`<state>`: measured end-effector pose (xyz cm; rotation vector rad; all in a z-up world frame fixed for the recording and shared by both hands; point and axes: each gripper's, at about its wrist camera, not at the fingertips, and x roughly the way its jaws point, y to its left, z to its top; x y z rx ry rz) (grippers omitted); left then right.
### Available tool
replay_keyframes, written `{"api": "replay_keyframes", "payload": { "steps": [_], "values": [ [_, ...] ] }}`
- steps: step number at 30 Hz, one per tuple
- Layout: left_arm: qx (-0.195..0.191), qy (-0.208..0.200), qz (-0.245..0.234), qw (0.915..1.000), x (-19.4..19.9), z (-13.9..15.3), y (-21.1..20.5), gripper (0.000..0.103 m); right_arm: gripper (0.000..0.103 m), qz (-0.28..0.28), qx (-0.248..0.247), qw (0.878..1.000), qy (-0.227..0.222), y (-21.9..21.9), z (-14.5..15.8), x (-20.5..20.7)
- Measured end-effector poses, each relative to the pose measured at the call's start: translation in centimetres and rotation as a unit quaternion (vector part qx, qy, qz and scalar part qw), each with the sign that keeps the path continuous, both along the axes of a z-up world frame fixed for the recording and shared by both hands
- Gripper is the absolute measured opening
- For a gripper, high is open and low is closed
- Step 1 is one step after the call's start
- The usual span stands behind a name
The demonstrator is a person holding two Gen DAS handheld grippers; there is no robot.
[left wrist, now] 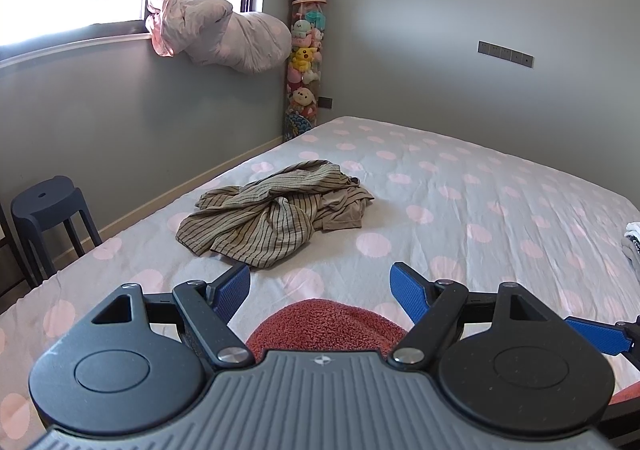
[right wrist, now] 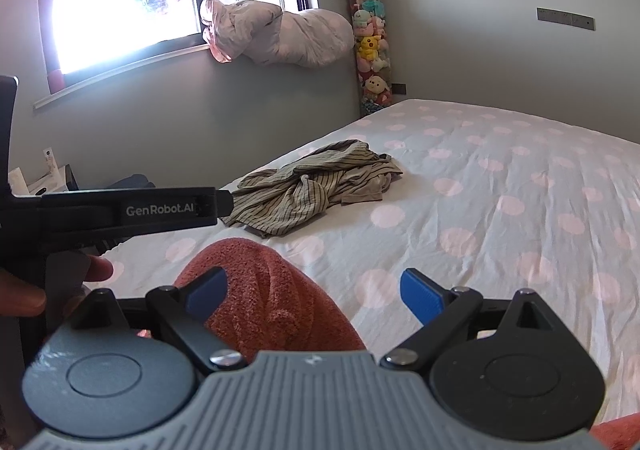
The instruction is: Fold clothes
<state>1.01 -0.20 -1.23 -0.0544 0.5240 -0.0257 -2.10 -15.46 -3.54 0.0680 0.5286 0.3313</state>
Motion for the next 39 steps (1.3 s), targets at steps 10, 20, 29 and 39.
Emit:
{"api": "replay_keyframes", "payload": {
  "steps": [10,20,29,39],
  "values": [
    [0.001,0.003,-0.005,1.0,0.0,-0.3,-0.1,0.076,0.095,-0.01,0.001,1.0,0.009,0.0,-0.2,0.0],
    [0.002,0.007,-0.009,0.9999,0.0,-0.6,-0.3,0.076,0.095,-0.011,0.004,1.0,0.017,-0.1,-0.5,0.0],
    [0.002,0.008,-0.001,1.0,0.2,-0.7,-0.1,0.076,0.095,0.007,-0.005,1.0,0.014,0.1,-0.6,1.3],
    [-0.036,0.03,0.034,0.9983,2.6,-1.4,2.7,0.076,0.095,0.04,-0.041,0.998,0.014,0.5,-1.6,6.3]
  ]
}}
